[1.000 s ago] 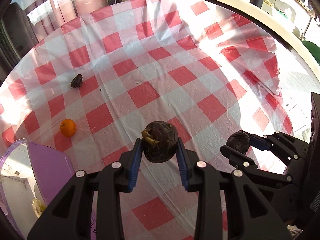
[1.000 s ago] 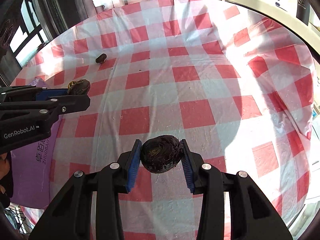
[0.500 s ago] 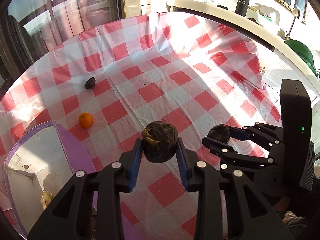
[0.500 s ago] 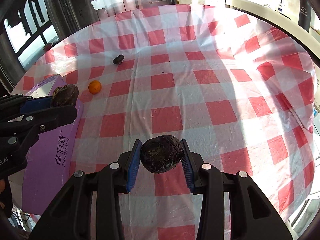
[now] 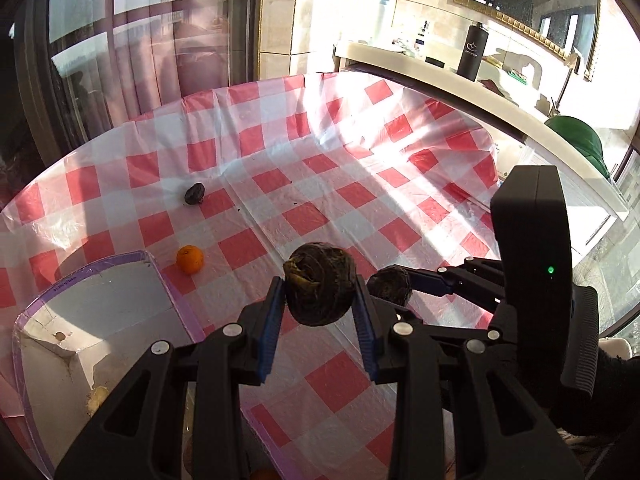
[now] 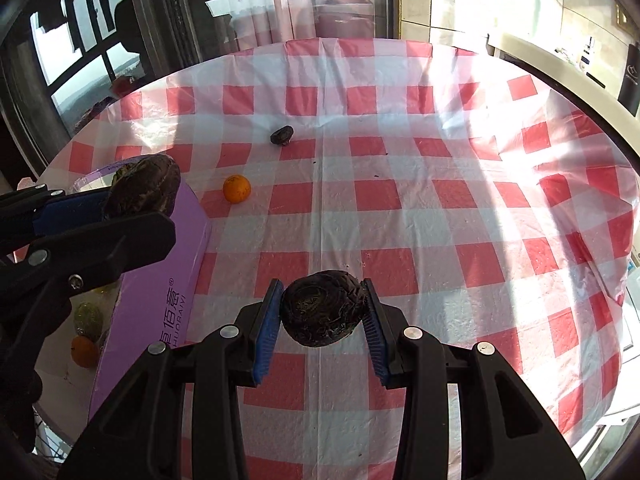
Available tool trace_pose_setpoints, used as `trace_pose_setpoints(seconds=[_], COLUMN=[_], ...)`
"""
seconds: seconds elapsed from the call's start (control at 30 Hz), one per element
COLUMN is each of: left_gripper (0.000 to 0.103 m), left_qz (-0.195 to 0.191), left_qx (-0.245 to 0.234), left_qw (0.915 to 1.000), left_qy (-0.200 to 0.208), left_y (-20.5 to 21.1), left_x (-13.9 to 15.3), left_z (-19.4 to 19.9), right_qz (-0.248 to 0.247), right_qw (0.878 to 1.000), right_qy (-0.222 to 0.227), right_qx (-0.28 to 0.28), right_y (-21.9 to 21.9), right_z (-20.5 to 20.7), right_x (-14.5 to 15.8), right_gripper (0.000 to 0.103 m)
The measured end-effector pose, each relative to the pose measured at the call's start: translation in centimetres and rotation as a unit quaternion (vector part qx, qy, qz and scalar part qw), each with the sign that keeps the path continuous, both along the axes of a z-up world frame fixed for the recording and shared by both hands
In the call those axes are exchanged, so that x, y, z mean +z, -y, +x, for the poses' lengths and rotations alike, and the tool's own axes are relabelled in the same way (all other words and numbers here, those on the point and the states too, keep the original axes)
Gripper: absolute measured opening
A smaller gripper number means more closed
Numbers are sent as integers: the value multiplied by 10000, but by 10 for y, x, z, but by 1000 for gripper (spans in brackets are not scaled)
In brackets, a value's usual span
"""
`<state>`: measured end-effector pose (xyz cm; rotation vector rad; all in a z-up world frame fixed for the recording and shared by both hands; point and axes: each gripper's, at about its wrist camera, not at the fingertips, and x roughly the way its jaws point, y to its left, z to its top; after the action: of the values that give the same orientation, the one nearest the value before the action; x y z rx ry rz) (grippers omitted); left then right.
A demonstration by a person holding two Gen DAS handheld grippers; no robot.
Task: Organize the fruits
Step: 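Carry the date and fig into the white box and open both tools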
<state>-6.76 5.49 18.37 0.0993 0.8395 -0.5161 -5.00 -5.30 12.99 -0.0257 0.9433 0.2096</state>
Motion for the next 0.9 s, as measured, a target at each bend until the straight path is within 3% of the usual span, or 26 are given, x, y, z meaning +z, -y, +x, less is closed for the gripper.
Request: trace_pose_setpoints(seconds=[0.23,0.43,0.7,0.9], left_gripper=[34,34,34,34], left_qz=[-314,-419,-245,-17], left_qx=[804,1763,2883,3192], left_qw=[9960,9834,9549,9379], left_qy=[215,133,-675,-1357], left_y=[-68,-136,-213,-235], left_x=[12,5,-40,-77], left_z=[-7,-23,-51,-65], right_qz=[-16,109,-231,-780], right_qw=[9972,9899,9707,9581], right_qy=[210,401,265,-107], right_qx=[718,1352,2376,2753], right_y=[-56,-120,-194,-229], right_z=[13,28,28,29], right_x=[26,46,32,1], right_gripper=[38,38,38,38])
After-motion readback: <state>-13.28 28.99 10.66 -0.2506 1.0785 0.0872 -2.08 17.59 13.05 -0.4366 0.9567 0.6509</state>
